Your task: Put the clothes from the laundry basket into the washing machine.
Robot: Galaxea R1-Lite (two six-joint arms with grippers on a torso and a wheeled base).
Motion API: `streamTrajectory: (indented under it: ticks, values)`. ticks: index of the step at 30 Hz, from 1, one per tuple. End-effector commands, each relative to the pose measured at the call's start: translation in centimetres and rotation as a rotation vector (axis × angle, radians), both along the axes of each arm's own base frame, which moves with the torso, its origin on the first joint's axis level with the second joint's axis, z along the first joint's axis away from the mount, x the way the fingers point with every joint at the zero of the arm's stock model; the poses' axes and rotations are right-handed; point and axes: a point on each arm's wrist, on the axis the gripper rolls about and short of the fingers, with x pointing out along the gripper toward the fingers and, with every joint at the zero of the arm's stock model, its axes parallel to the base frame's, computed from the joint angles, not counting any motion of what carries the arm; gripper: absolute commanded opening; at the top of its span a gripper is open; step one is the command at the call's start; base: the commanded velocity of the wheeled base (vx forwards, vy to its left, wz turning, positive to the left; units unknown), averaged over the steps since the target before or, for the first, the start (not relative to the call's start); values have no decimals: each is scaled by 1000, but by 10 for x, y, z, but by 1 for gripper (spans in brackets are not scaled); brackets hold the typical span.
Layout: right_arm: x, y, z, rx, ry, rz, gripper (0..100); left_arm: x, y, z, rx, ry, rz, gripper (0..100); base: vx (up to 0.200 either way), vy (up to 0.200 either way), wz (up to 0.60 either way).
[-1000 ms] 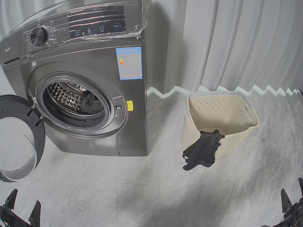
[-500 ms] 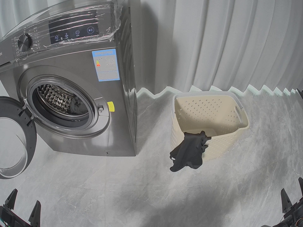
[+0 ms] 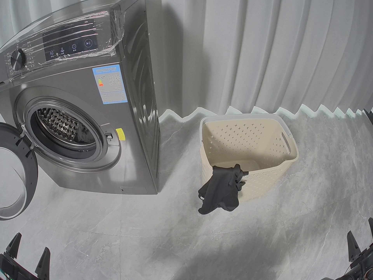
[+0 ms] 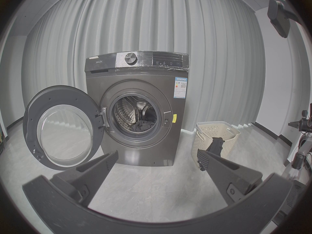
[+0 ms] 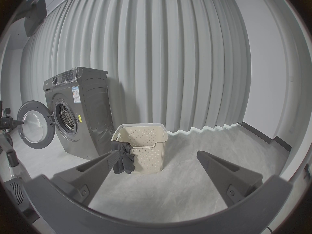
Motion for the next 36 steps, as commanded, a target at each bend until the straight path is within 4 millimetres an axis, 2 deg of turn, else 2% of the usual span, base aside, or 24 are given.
streamTrajectory:
  ticks: [1,3,4,8,13,16,18,24,31,36]
  values:
    - [-10,0,31,-9,-142,-2,100,0,0,-5,0,1,-1,100,200,0,0]
    - [-15,0,64,-2,-180,20,100,0,0,-4,3,-1,-1,100,200,0,0]
    - [-10,0,74,7,-131,50,100,0,0,-5,4,1,-1,100,200,0,0]
    - [15,3,83,72,80,229,100,0,0,-5,4,1,1,100,100,0,0]
    - [75,9,87,108,337,297,100,0,0,-5,6,1,1,100,0,0,0]
    - [117,16,82,103,408,339,100,0,0,-5,1,1,1,100,0,0,0]
    - [138,28,78,80,422,402,100,0,0,-5,3,1,1,100,0,0,0]
    - [185,67,63,91,559,434,100,0,0,-5,1,1,-1,100,0,0,0]
    - [216,101,44,161,649,464,100,0,0,-5,-2,1,2,100,0,0,0]
    - [241,114,19,154,666,437,100,0,0,-5,-3,1,2,100,0,0,0]
